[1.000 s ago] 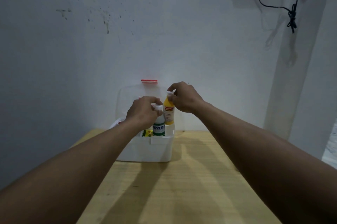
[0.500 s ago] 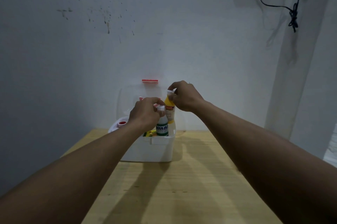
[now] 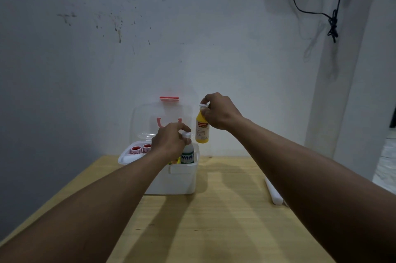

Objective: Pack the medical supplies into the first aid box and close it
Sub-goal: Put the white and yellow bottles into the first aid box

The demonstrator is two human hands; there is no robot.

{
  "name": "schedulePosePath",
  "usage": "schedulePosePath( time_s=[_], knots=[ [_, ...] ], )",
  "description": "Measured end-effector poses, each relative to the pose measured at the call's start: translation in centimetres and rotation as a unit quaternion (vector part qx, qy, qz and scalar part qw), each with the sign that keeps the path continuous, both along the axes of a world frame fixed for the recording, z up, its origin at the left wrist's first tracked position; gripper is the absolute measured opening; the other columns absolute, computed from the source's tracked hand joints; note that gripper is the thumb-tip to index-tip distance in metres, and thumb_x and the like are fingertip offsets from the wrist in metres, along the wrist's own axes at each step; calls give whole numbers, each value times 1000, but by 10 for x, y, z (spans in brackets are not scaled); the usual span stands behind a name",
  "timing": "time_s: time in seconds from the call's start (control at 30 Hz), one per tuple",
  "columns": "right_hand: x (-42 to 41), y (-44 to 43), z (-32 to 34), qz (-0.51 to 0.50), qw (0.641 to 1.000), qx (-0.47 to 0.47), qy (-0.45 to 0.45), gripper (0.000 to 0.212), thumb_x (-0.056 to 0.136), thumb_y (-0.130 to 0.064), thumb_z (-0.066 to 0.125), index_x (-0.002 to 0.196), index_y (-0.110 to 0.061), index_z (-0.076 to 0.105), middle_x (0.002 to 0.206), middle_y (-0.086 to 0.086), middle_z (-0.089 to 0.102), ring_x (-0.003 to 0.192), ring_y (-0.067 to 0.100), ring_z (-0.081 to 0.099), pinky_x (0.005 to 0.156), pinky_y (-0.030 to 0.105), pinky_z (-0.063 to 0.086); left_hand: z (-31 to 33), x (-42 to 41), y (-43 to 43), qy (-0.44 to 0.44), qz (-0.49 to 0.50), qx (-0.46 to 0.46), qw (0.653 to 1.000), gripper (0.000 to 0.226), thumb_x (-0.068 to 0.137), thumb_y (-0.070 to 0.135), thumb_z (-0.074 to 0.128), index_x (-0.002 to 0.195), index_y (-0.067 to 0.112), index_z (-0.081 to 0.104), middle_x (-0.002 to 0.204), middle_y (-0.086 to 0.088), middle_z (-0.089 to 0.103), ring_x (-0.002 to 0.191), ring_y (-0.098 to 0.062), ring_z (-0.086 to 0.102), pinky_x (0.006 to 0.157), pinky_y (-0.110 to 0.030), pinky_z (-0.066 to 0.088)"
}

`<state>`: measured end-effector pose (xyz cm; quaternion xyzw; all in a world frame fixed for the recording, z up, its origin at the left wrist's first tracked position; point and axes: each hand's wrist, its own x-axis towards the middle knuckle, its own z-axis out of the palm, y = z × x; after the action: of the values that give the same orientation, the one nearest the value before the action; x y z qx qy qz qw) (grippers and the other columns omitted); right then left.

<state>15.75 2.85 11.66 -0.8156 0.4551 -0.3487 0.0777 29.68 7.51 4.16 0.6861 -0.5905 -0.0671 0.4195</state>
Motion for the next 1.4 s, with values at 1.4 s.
schedulePosePath(
  time_s=[1.4],
  knots=[
    [24,21,-65,27,992,58,110,34,90,-14,64,124,-13,63,121,10,64,105,28,63,87,38,56,-2,29,21,-73,50,36,995,40,85,22,74,123,27,65,120,1,68,110,-24,60,97,-48,45]
  ],
)
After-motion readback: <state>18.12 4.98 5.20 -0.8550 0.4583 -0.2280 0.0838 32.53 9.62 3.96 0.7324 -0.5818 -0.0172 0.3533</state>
